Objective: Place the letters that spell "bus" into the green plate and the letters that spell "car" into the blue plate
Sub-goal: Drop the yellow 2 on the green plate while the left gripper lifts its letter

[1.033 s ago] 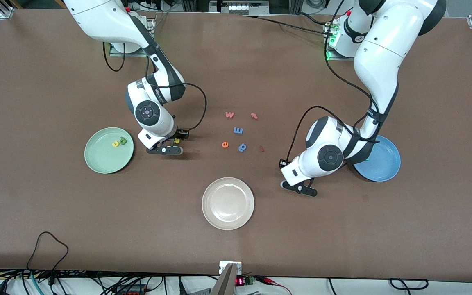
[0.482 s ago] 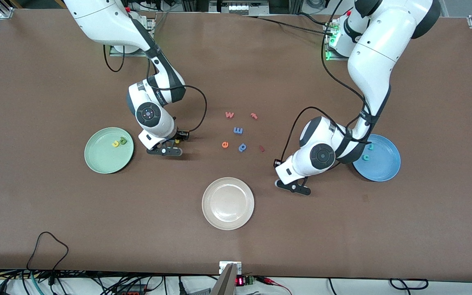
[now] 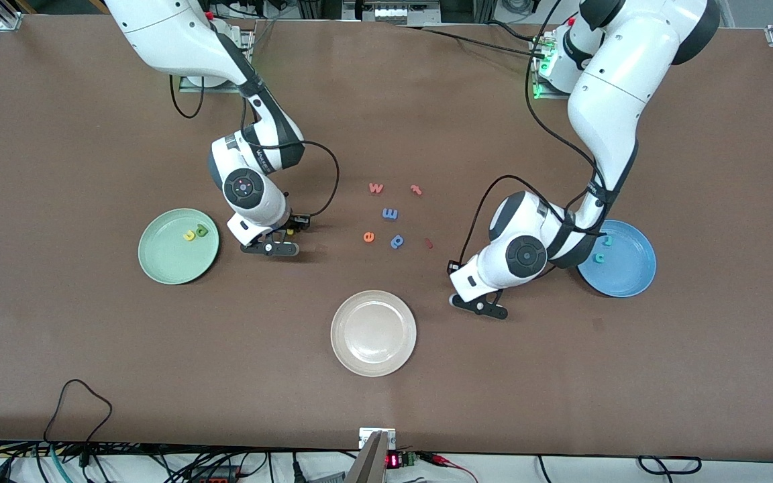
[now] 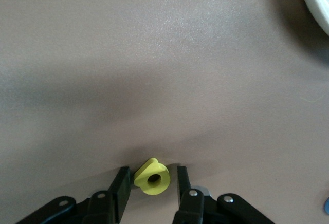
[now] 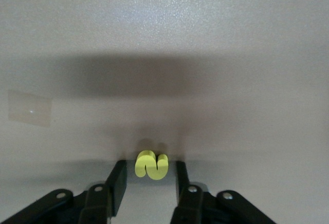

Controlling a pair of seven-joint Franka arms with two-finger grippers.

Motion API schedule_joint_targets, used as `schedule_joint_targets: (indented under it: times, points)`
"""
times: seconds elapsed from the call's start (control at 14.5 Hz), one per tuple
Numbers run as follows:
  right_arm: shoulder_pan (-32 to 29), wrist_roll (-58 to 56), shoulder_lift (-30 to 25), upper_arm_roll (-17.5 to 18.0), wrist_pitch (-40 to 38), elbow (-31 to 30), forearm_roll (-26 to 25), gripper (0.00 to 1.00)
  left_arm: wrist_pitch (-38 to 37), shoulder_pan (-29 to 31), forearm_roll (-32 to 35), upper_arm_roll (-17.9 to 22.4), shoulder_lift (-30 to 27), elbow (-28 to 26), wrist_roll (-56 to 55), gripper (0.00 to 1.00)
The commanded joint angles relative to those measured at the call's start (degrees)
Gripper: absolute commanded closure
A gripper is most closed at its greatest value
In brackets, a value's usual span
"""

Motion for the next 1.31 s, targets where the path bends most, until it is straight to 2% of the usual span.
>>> schedule_joint_targets:
  times: [0.0,0.14,0.21,0.34,0.48,0.62,0.76,0.89,0.96,1.03,1.1,1.17,1.24]
  points:
    - [0.32,0.71,0.45,-0.28,0.69,0.06,0.01,0.84,0.14,-1.67,3.91,1.02,1.52,1.70,-2.34,0.55]
    - [0.14,0.62,0.45,-0.28,0.69,0.06,0.01,0.98,0.14,-2.20,6.11,0.93,1.61,1.78,-4.28,0.56]
    - [0.05,0.19,0.19,-0.37,0.43,0.06,0.01,1.00,0.14,-2.55,6.64,1.02,1.61,1.70,-4.73,0.56]
    - [-2.74,-2.62,-2.87,-0.37,-0.45,-0.03,-0.60,1.00,0.14,-2.55,7.26,1.02,1.61,1.70,-4.73,0.56]
    - [-7.92,-8.83,-7.96,-0.37,-8.50,-0.12,-0.69,1.00,0.14,-2.64,7.35,1.02,1.87,1.78,-4.73,0.59]
    - [-14.07,-16.48,-10.53,-0.37,-13.53,-0.20,-0.70,1.00,0.14,-2.55,7.35,1.02,2.22,1.70,-4.73,0.64]
    - [-18.91,-21.59,-10.54,-0.46,-14.95,-0.47,-0.70,1.00,0.14,-2.64,7.44,1.02,2.22,1.70,-4.64,0.70]
    - [-21.99,-25.03,-8.88,-0.72,-14.26,-0.38,-0.78,1.00,0.14,-2.55,10.24,0.93,2.22,1.70,-4.73,0.75]
    - [-23.49,-27.22,-7.91,-0.81,-13.38,-0.47,-0.78,0.97,0.14,-2.55,10.77,0.93,2.13,1.78,-4.73,0.77]
    - [-24.46,-28.11,-7.12,-0.81,-12.42,-0.38,-0.78,0.83,0.14,-2.38,10.87,0.93,1.96,1.78,-4.73,0.77]
    - [-24.56,-28.38,-6.59,-0.81,-11.54,-0.38,-0.78,0.47,0.05,-2.03,10.87,0.93,1.70,1.78,-4.64,0.78]
    - [-24.56,-28.38,-6.76,-0.81,-11.27,-0.29,-0.78,0.03,-0.04,-1.50,10.87,1.02,1.26,1.78,-4.64,0.78]
    - [-24.56,-28.38,-7.63,-0.81,-11.79,-0.12,-0.78,0.00,-0.13,0.16,10.95,1.02,0.56,1.78,-4.38,0.78]
